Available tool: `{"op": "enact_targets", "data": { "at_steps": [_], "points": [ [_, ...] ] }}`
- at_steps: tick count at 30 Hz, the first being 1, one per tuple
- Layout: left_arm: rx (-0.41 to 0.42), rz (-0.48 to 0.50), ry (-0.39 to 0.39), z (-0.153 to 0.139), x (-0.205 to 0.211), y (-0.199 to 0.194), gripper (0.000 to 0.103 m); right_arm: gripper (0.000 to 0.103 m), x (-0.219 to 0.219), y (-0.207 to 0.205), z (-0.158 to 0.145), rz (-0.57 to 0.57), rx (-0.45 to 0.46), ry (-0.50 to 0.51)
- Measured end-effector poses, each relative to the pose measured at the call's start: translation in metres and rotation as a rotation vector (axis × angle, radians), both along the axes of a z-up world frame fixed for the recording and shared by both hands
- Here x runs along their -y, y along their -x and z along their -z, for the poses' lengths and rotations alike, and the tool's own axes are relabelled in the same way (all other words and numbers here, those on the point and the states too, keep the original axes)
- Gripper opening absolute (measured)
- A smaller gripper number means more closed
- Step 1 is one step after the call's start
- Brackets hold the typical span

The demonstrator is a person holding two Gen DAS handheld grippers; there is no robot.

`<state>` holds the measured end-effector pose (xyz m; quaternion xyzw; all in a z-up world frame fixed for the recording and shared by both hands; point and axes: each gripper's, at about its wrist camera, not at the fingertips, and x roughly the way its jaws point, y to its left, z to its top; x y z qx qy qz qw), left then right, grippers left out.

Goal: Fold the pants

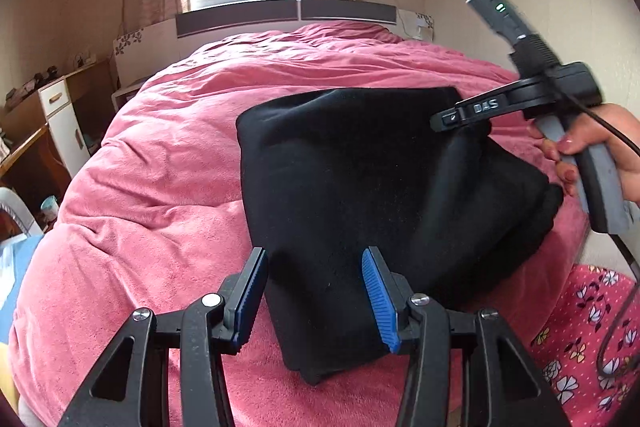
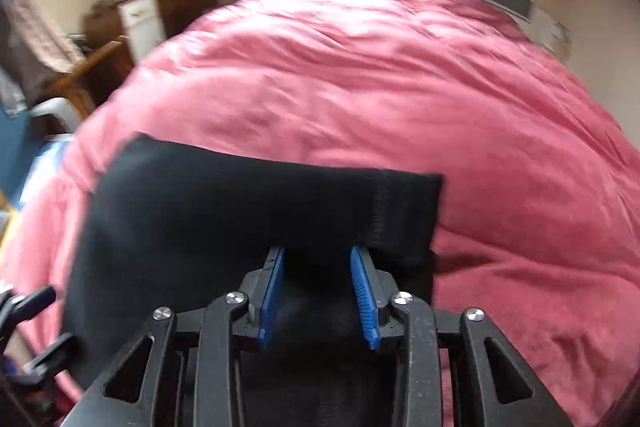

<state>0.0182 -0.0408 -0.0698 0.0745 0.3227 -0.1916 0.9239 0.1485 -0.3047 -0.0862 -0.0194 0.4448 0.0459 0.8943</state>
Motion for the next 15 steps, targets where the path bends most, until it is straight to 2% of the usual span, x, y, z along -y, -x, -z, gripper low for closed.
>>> {"op": "enact_targets", "data": {
  "at_steps": [2, 4, 5, 7, 9, 11, 13, 15],
  "points": [
    [-0.005, 0.022, -0.010, 0.002, 0.004, 0.001, 0.050, 0.024, 0.018, -0.002, 0.017, 0.062, -0.034, -0.038],
    [0.004, 0.029, -0.027, 0.003, 0.006, 0.003, 0.050, 0.025, 0.021, 0.007, 0.022, 0.080, -0.018, 0.027],
    [0.005, 0.027, -0.030, 0.003, 0.006, 0.003, 0.050, 0.029, 0.022, 0.013, 0.021, 0.088, 0.000, 0.055],
    [-0.001, 0.024, -0.016, 0.000, 0.001, 0.003, 0.050, 0.069, 0.038, 0.026, 0.013, 0.163, 0.011, 0.065],
    [0.011, 0.026, 0.024, -0.006, -0.004, 0.005, 0.050, 0.068, 0.055, 0.044, 0.001, 0.221, 0.029, -0.020],
    [0.045, 0.020, 0.054, -0.013, -0.006, 0.007, 0.050, 0.065, 0.060, 0.065, -0.014, 0.208, 0.081, -0.109],
    [0.074, 0.021, 0.051, -0.020, 0.000, 0.005, 0.050, 0.064, 0.050, 0.081, -0.025, 0.141, 0.134, -0.135],
    [0.068, 0.025, 0.032, -0.022, 0.008, -0.001, 0.050, 0.061, 0.030, 0.087, -0.029, 0.034, 0.141, -0.147]
  ]
}}
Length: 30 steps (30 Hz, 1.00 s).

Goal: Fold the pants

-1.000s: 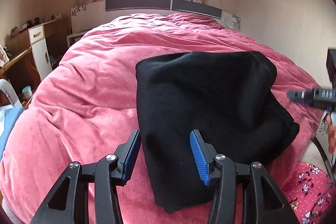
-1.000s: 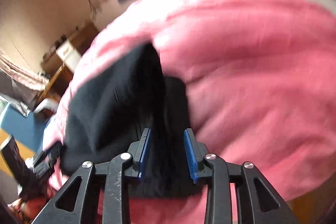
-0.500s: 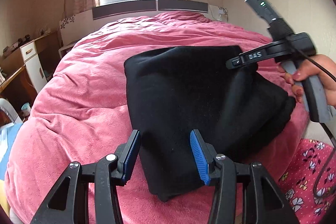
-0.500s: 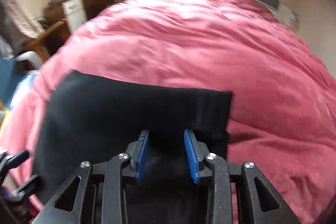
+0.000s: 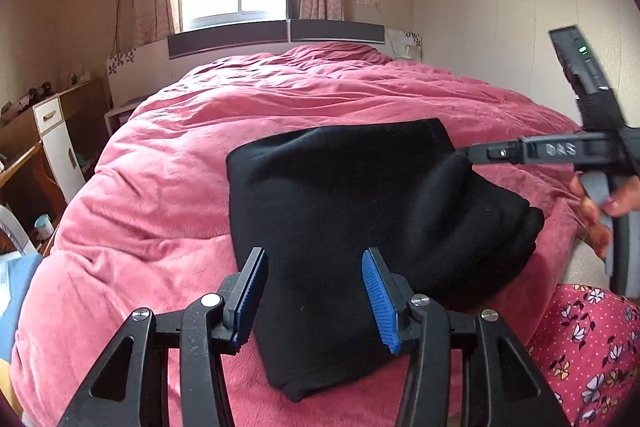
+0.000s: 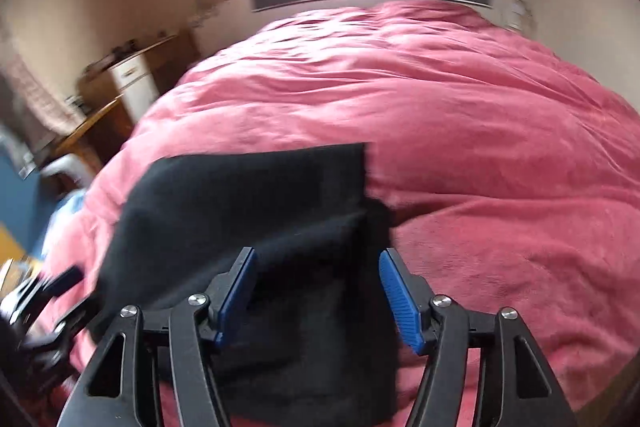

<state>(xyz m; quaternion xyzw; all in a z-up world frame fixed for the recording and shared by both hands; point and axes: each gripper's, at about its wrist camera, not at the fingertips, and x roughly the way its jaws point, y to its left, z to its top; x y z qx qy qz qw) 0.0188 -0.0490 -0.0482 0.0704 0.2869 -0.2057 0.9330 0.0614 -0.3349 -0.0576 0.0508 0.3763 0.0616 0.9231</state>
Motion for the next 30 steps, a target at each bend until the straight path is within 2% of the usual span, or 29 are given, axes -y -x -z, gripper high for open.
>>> {"op": "enact_targets", "data": {
  "at_steps": [2, 3, 4, 6, 7, 10, 13, 15, 18, 20, 23, 24, 25, 27, 28, 30],
  "points": [
    [-0.037, 0.002, -0.024, 0.004, 0.011, -0.008, 0.050, 0.047, -0.019, 0.002, 0.003, -0.088, -0.018, -0.012],
    [-0.059, -0.002, -0.040, 0.009, 0.014, -0.012, 0.050, 0.033, -0.027, 0.000, 0.008, -0.121, -0.042, -0.026],
    [-0.067, -0.006, -0.048, 0.012, 0.015, -0.013, 0.050, 0.025, -0.032, -0.002, 0.015, -0.133, -0.086, -0.031],
    [-0.069, -0.003, -0.050, 0.016, 0.013, -0.012, 0.052, 0.024, -0.034, -0.005, 0.034, -0.112, -0.196, -0.014],
    [-0.075, 0.005, -0.046, 0.018, 0.011, -0.010, 0.053, 0.020, -0.031, -0.004, 0.043, -0.105, -0.243, -0.014],
    [-0.074, 0.023, -0.034, 0.020, 0.008, -0.003, 0.054, 0.011, -0.018, 0.010, 0.052, -0.074, -0.301, -0.035],
    [-0.059, 0.034, -0.016, 0.019, 0.006, 0.001, 0.054, 0.010, -0.013, 0.021, 0.055, -0.056, -0.323, -0.062],
    [-0.061, 0.027, 0.009, 0.015, 0.001, 0.001, 0.054, 0.010, -0.012, 0.024, 0.057, -0.054, -0.306, -0.073],
    [-0.059, -0.025, 0.078, 0.006, -0.017, -0.004, 0.055, 0.010, -0.015, 0.025, 0.056, -0.046, -0.295, -0.085],
    [-0.089, -0.069, 0.123, 0.004, -0.031, -0.014, 0.059, 0.011, -0.012, 0.026, 0.053, -0.041, -0.283, -0.112],
    [-0.157, -0.139, 0.159, 0.005, -0.046, -0.032, 0.065, 0.023, -0.001, 0.029, 0.037, -0.030, -0.226, -0.150],
    [-0.180, -0.153, 0.158, 0.007, -0.049, -0.037, 0.065, 0.040, -0.001, 0.032, 0.031, -0.025, -0.197, -0.146],
    [-0.199, -0.164, 0.153, 0.008, -0.051, -0.042, 0.065, 0.072, -0.001, 0.035, 0.023, -0.018, -0.157, -0.139],
    [-0.212, -0.162, 0.137, 0.010, -0.050, -0.046, 0.065, 0.101, 0.001, 0.040, 0.010, 0.020, -0.072, -0.120],
    [-0.210, -0.160, 0.129, 0.009, -0.050, -0.047, 0.065, 0.101, 0.004, 0.043, 0.005, 0.033, -0.035, -0.117],
    [-0.209, -0.152, 0.120, 0.008, -0.050, -0.047, 0.066, 0.101, 0.008, 0.040, 0.000, 0.036, -0.031, -0.114]
  ]
}}
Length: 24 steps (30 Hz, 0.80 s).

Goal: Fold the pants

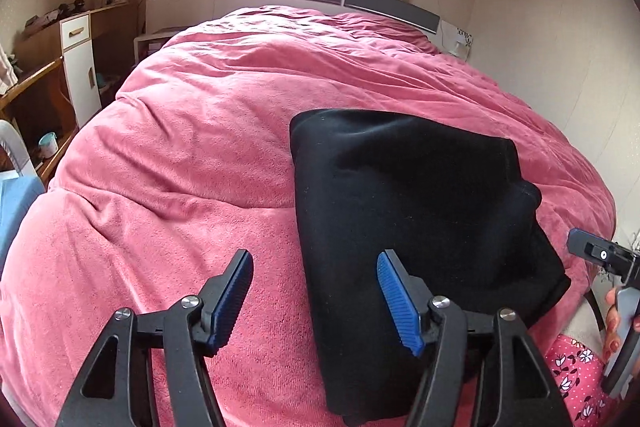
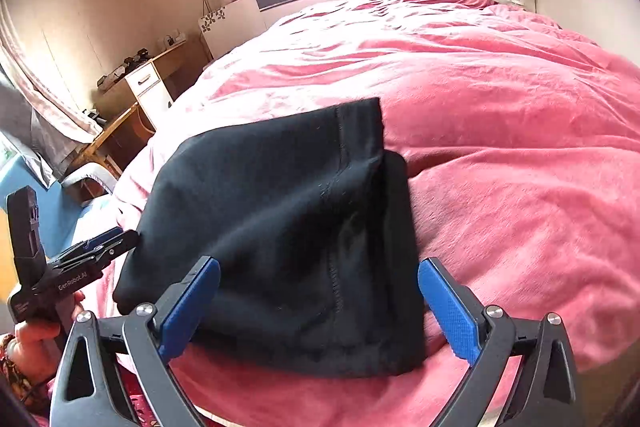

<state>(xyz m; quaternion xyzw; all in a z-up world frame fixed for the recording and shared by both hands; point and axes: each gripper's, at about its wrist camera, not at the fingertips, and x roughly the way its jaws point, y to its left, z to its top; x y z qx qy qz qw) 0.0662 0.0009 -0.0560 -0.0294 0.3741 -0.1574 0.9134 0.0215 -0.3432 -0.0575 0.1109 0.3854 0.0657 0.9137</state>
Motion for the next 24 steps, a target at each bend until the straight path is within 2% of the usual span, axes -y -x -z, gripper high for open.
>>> {"op": "enact_targets", "data": {
  "at_steps": [3, 10, 16, 18, 20, 22, 24],
  "points": [
    [-0.003, 0.012, -0.006, -0.001, 0.002, -0.002, 0.066, 0.101, 0.018, -0.013, 0.005, 0.047, -0.044, -0.033],
    [-0.033, 0.013, -0.020, -0.003, 0.006, -0.013, 0.066, 0.101, 0.063, -0.037, 0.035, 0.143, -0.166, -0.337],
    [-0.041, 0.040, -0.041, -0.010, 0.010, -0.018, 0.066, 0.101, 0.076, -0.049, 0.055, 0.140, -0.198, -0.445],
    [-0.049, 0.060, -0.005, -0.013, 0.008, -0.020, 0.066, 0.101, 0.080, -0.054, 0.062, 0.131, -0.210, -0.469],
    [-0.092, 0.080, 0.112, -0.014, 0.001, -0.029, 0.066, 0.101, 0.082, -0.057, 0.066, 0.117, -0.215, -0.492],
    [-0.135, 0.062, 0.193, -0.011, -0.007, -0.038, 0.066, 0.101, 0.084, -0.063, 0.071, 0.102, -0.223, -0.491],
    [-0.151, 0.041, 0.221, -0.009, -0.011, -0.044, 0.066, 0.101, 0.084, -0.063, 0.073, 0.093, -0.223, -0.489]
  ]
}}
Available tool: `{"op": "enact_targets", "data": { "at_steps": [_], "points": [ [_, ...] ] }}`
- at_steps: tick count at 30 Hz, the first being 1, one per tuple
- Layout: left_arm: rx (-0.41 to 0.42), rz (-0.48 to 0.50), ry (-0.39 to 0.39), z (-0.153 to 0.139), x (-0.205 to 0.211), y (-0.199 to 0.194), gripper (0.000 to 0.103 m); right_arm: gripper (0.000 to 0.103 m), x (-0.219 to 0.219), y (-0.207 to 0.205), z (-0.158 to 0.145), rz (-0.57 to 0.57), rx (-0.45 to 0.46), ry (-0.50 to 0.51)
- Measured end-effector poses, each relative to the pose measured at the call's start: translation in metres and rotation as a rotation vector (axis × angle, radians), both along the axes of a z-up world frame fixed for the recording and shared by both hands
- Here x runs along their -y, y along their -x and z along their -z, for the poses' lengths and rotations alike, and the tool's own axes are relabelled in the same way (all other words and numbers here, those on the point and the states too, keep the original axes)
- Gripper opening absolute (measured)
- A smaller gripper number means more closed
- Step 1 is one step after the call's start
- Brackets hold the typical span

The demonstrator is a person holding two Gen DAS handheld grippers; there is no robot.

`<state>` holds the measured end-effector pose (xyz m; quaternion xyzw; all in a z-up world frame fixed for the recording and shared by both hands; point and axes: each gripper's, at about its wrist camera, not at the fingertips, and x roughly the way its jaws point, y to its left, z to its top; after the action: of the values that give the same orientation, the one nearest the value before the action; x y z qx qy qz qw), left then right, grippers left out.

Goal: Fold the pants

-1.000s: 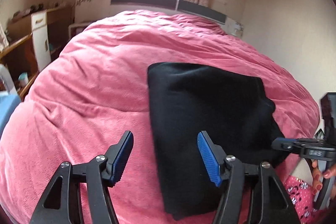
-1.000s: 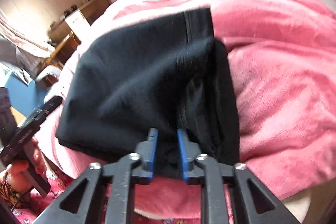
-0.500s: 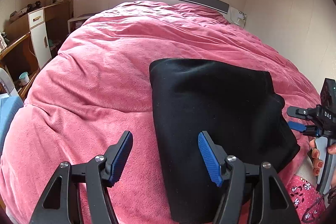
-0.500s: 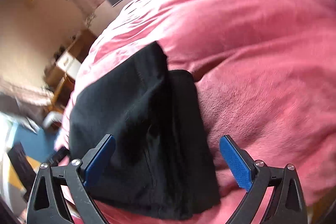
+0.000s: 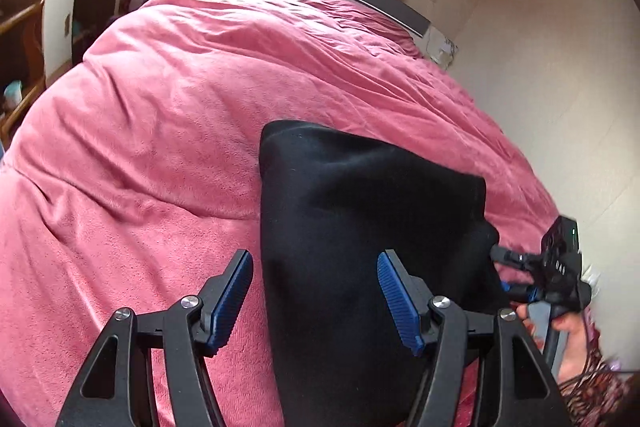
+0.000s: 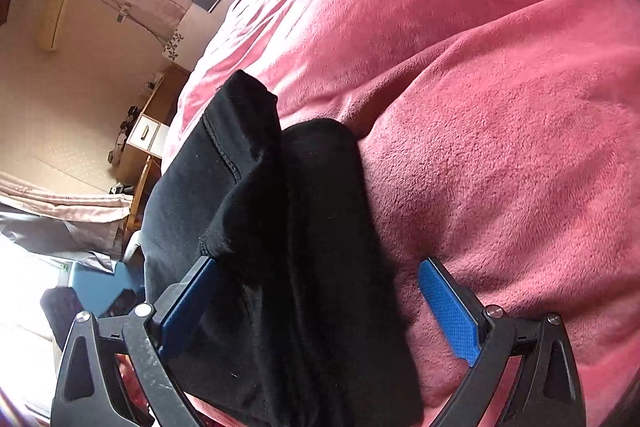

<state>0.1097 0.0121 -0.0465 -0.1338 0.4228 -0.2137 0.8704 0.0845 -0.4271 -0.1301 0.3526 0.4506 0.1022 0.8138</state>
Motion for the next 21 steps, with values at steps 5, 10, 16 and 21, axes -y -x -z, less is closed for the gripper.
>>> {"op": "enact_targets", "data": {
  "at_steps": [5, 10, 16, 21],
  "points": [
    [0.002, 0.044, -0.035, 0.004, 0.002, -0.006, 0.066, 0.101, 0.003, -0.004, 0.007, -0.012, 0.001, -0.018],
    [-0.036, 0.070, -0.034, 0.009, 0.011, -0.010, 0.072, 0.103, 0.006, -0.001, 0.012, -0.039, 0.024, -0.030],
    [-0.039, 0.111, -0.043, 0.020, 0.021, -0.004, 0.075, 0.103, 0.000, 0.007, 0.014, -0.080, 0.085, -0.011],
    [-0.109, 0.114, 0.027, 0.040, 0.014, -0.012, 0.083, 0.103, -0.004, 0.006, 0.019, -0.091, 0.075, 0.002]
  ]
}}
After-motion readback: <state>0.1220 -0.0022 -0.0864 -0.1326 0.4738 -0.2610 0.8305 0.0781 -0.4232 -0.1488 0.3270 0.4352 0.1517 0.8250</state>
